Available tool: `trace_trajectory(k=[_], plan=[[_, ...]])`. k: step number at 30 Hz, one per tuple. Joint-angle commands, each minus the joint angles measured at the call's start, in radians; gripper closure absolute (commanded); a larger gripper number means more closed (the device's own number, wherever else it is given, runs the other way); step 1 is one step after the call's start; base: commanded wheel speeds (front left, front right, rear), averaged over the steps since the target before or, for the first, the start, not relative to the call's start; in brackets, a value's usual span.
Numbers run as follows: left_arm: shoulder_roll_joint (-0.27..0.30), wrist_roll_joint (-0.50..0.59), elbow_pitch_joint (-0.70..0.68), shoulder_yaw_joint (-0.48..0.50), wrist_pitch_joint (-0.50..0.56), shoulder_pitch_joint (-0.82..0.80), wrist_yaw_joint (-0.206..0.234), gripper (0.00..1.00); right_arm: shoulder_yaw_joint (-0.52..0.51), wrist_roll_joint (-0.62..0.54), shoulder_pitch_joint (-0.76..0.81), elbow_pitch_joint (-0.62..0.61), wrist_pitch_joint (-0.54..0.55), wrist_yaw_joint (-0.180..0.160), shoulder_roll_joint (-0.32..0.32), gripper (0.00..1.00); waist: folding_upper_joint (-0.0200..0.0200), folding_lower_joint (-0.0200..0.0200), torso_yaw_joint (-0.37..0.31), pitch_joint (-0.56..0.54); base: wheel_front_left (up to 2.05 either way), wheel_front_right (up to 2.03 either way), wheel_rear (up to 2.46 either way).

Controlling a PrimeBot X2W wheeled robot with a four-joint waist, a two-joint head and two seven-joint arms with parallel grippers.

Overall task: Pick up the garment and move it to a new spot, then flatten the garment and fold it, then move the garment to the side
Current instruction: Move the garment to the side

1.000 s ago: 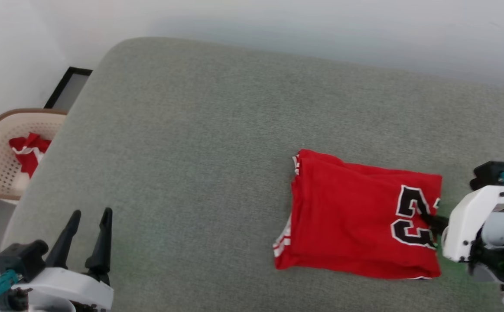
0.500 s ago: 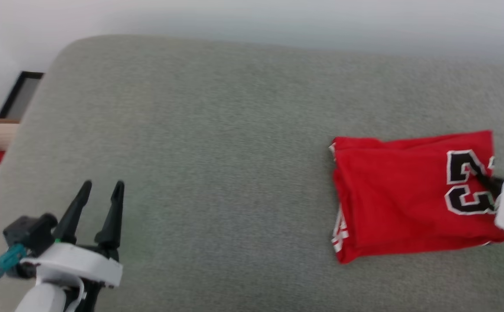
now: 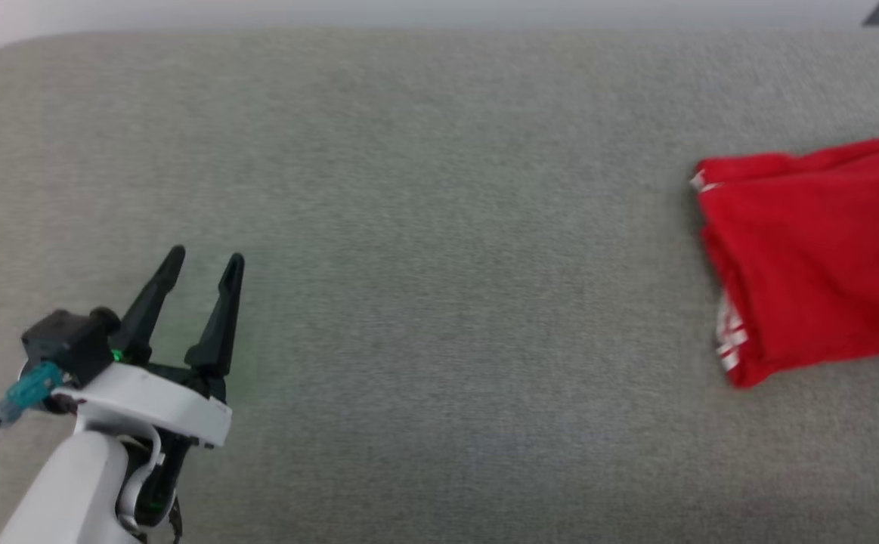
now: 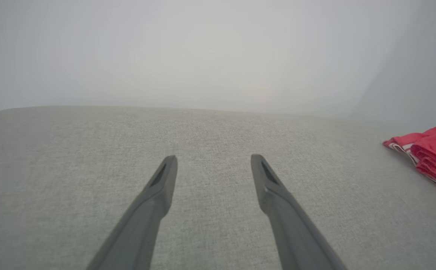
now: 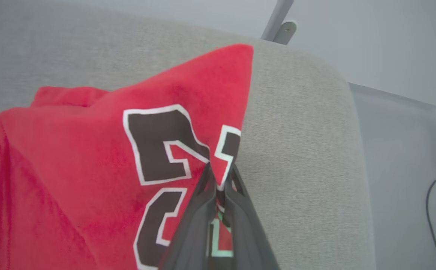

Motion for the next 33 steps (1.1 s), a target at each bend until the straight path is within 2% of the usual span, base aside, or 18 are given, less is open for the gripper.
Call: trace_trajectory(k=[1,12,18,27,33], plan=[[0.009,-0.008,-0.008,-0.011,-0.003,-0.022,-0.004,0.0,0.01,-0.015,-0.03,0.016,-0.028,-0.002,-0.035,1.0,-0.0001,0.0,-0.05,0.05,0.0,0.0,0.0],[0.04,-0.017,-0.039,-0.062,-0.004,-0.086,-0.004,0.0,0.025,-0.139,-0.116,0.083,-0.173,-0.002,-0.159,1.0,-0.0001,0.0,-0.102,0.125,0.0,0.0,0.0],[0.065,-0.028,-0.059,-0.091,-0.003,-0.116,-0.003,0.0,0.048,-0.222,-0.155,0.115,-0.275,-0.002,-0.199,1.0,-0.0001,0.0,-0.126,0.167,0.0,0.0,0.0],[0.101,-0.045,-0.078,-0.148,-0.003,-0.17,-0.003,0.0,0.03,-0.362,-0.198,0.181,-0.367,-0.002,-0.208,1.0,-0.0001,0.0,-0.153,0.227,0.0,0.0,0.0],[0.12,-0.052,-0.081,-0.167,-0.004,-0.191,-0.003,0.0,0.002,-0.396,-0.215,0.235,-0.389,-0.002,-0.189,1.0,-0.0001,0.0,-0.156,0.249,0.0,0.0,0.0]])
